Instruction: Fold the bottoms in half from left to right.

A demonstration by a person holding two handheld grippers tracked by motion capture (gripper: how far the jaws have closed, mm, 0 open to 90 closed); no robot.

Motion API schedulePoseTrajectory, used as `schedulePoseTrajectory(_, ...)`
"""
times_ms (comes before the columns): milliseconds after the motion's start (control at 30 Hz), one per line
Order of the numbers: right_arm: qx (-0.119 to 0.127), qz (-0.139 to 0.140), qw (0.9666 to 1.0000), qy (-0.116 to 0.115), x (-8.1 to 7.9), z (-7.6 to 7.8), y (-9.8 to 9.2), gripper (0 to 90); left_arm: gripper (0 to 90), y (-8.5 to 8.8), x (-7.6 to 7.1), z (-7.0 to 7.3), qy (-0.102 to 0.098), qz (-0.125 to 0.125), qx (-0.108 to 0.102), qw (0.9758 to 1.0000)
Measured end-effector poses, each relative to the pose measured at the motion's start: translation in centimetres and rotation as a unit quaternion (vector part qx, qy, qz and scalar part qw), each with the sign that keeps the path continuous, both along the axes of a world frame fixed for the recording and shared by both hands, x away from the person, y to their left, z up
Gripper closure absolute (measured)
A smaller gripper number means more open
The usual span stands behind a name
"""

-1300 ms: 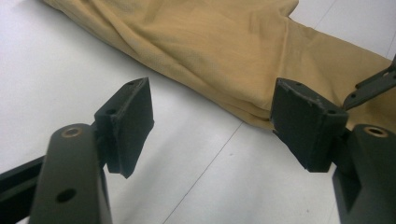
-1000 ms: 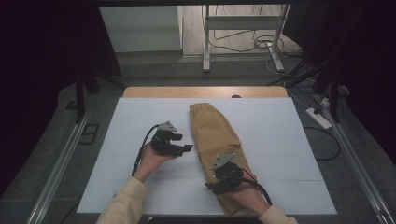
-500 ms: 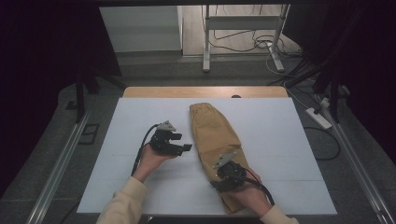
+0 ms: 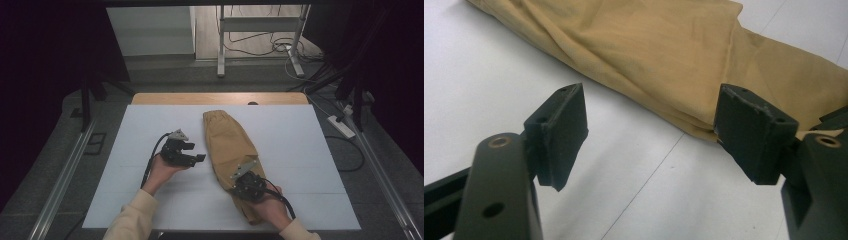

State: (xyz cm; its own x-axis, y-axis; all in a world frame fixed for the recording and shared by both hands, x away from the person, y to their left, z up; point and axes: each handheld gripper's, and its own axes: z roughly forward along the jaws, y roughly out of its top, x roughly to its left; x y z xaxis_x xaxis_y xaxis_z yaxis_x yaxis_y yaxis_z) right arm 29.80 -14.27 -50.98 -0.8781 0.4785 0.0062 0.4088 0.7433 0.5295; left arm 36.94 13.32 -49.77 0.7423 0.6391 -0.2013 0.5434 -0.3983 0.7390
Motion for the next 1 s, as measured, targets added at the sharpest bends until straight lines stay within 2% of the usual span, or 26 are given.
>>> schedulePoseTrajectory(233, 0.011, 0.005, 0.9999, -0.002, -0.1, 0.2, 0.1, 87.4, 29.3, 0.1, 0.0, 0.0, 0.000, 0.002, -0.002, 1.0000)
schedulePoseTrajectory(500, 0.032, 0.019, 0.9992, 0.014, -0.5, 0.2, 0.6, 87.5, 29.2, 0.2, 0.0, 0.1, -0.002, 0.004, -0.004, 1.0000)
schedulePoseTrajectory(1000, 0.051, 0.044, 0.9971, 0.036, -1.6, -0.1, 2.0, 87.4, 29.2, 0.4, 0.0, 0.1, -0.003, 0.006, -0.005, 1.0000)
